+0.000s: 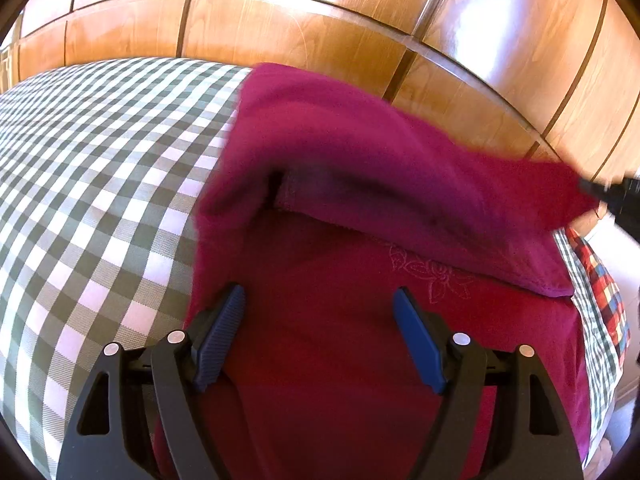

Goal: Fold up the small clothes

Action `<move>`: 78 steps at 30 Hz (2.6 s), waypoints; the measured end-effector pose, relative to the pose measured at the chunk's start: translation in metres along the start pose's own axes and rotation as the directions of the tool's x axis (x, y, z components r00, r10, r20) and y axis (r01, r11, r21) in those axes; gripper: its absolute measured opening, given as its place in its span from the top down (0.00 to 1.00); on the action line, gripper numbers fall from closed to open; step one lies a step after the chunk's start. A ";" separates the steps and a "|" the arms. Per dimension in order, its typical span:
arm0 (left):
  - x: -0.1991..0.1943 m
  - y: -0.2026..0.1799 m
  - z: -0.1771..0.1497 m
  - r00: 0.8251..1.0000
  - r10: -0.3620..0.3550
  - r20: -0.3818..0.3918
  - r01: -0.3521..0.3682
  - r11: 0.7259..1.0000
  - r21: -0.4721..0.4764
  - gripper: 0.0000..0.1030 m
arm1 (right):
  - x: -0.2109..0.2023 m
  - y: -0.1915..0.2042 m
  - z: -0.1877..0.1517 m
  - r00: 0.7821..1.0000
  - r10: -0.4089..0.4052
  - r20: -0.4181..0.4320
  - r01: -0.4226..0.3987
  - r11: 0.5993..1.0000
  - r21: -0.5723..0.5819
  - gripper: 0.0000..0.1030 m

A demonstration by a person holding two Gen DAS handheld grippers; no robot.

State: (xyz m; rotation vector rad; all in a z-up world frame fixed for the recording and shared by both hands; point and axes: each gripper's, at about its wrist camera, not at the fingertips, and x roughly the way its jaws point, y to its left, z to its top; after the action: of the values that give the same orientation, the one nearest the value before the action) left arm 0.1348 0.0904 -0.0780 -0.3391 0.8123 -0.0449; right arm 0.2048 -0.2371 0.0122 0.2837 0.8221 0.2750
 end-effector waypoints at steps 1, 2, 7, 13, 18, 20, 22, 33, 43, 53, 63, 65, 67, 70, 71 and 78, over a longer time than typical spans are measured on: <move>0.000 0.001 0.000 1.000 -0.001 0.000 0.001 1.000 -0.001 0.27 | 0.003 -0.012 -0.003 1.000 -0.019 -0.013 0.019 1.000 0.012 0.95; -0.001 0.001 0.000 1.000 -0.002 0.001 0.002 1.000 -0.003 0.27 | 0.010 -0.021 -0.008 0.999 -0.044 -0.032 0.045 0.999 0.021 0.95; -0.005 0.006 0.000 1.000 -0.014 0.007 0.014 1.000 -0.023 0.27 | 0.029 -0.060 -0.034 0.991 -0.089 -0.098 0.097 0.992 0.079 0.96; -0.006 0.000 -0.002 1.000 -0.003 0.005 0.003 1.000 -0.018 0.27 | 0.013 -0.062 -0.042 0.996 -0.066 -0.058 0.072 0.992 0.102 0.96; -0.013 -0.004 0.000 1.000 0.002 -0.023 -0.002 1.000 -0.013 0.27 | 0.022 -0.066 -0.050 0.990 -0.091 -0.108 0.101 0.991 0.084 0.95; -0.026 -0.006 -0.001 1.000 -0.007 -0.019 0.007 1.000 0.010 0.27 | 0.017 -0.067 -0.051 0.991 -0.087 -0.097 0.096 0.991 0.090 0.94; -0.039 -0.004 -0.001 1.000 -0.026 -0.003 0.026 1.000 0.012 0.27 | 0.006 -0.066 -0.049 0.992 -0.110 -0.067 0.115 0.989 0.090 0.74; -0.028 -0.024 0.047 0.997 0.042 0.059 -0.046 0.996 0.072 0.27 | 0.012 -0.008 -0.051 0.995 -0.094 -0.023 0.092 0.994 -0.063 0.56; 0.005 0.007 0.031 0.990 0.141 -0.023 -0.141 0.990 -0.014 0.20 | 0.051 -0.016 -0.085 0.975 -0.217 0.037 0.220 0.961 -0.167 0.54; -0.034 -0.005 0.034 0.979 0.183 0.093 -0.185 0.982 0.020 0.20 | 0.049 -0.016 -0.085 0.978 -0.202 0.047 0.207 0.966 -0.152 0.54; -0.046 -0.014 0.041 0.971 0.200 0.134 -0.210 0.976 0.061 0.20 | 0.049 -0.017 -0.085 0.978 -0.201 0.048 0.206 0.967 -0.152 0.54; -0.047 -0.014 0.042 0.970 0.201 0.135 -0.211 0.975 0.064 0.20 | 0.049 -0.017 -0.085 0.978 -0.202 0.048 0.207 0.967 -0.152 0.54; -0.047 -0.014 0.045 0.970 0.200 0.135 -0.211 0.975 0.070 0.20 | 0.049 -0.017 -0.085 0.979 -0.200 0.048 0.205 0.967 -0.151 0.54; -0.045 -0.014 0.049 0.970 0.200 0.136 -0.213 0.974 0.083 0.20 | 0.049 -0.017 -0.085 0.979 -0.197 0.048 0.202 0.968 -0.148 0.54; -0.044 -0.014 0.050 0.971 0.198 0.133 -0.210 0.974 0.087 0.20 | 0.049 -0.017 -0.084 0.979 -0.196 0.048 0.201 0.968 -0.147 0.54; -0.025 0.000 0.067 0.993 0.111 0.050 -0.115 0.990 0.076 0.20 | 0.049 -0.017 -0.086 0.980 -0.191 0.051 0.196 0.971 -0.140 0.53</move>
State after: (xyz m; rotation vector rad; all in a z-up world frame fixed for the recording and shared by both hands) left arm 0.1662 0.1132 -0.0177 -0.2184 0.7813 0.0366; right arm 0.1749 -0.2240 -0.0826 0.0714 0.7827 0.1449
